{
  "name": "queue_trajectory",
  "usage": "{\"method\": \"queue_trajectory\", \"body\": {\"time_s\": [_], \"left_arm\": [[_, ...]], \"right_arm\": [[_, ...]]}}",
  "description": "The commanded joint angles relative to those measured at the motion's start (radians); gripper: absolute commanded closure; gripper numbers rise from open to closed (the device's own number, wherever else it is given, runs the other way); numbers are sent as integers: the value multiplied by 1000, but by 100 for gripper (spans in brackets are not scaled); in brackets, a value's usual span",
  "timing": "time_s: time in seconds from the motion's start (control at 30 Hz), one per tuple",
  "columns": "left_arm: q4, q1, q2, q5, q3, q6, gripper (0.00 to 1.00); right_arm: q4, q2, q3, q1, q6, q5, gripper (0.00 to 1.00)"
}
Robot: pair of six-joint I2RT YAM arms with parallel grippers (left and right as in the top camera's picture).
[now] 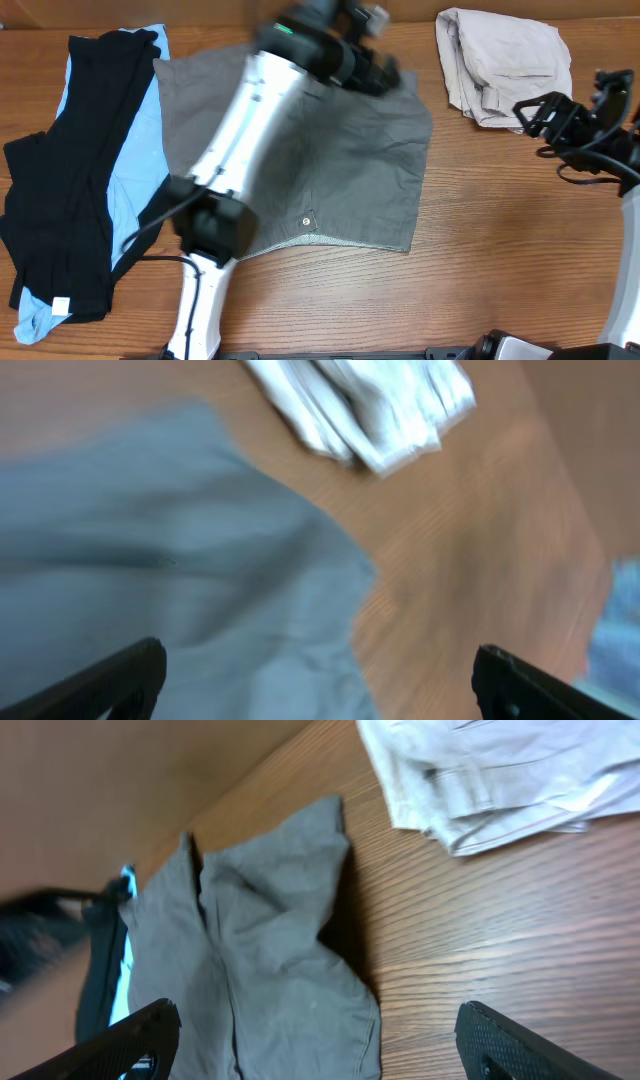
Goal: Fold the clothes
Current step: 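Drag the grey shorts to the table center with the left gripper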
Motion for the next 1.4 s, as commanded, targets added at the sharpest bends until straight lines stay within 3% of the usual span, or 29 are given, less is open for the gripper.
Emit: {"method": "queue_trajectory", "body": {"time_s": [0.0,0.17,0.3,0.5,0.87,1.0,1.17,1.37], "left_arm": [[-93,134,-6,55,119,40,0],[-207,230,-6,43,133,130,0],[-278,273,-6,-66,133,181,0],[-293,309,-6,-204,133,197,0],[-317,314,-2,-212,129,189,2],[-376,292,29,-259,92,143,17],[-392,270,118,-202,-16,119,56],[-375,240,206,-185,-29,121,83]], "right_arm": [[3,23,22,107,-34,91,9],[-24,94,8,264,19,227,12],[-53,145,-35,368,40,234,21],[-85,162,-173,508,137,246,21],[99,162,-412,659,376,385,21],[135,161,-409,660,375,385,21],[216,161,-372,655,338,394,21],[365,161,-319,594,326,534,21]]}}
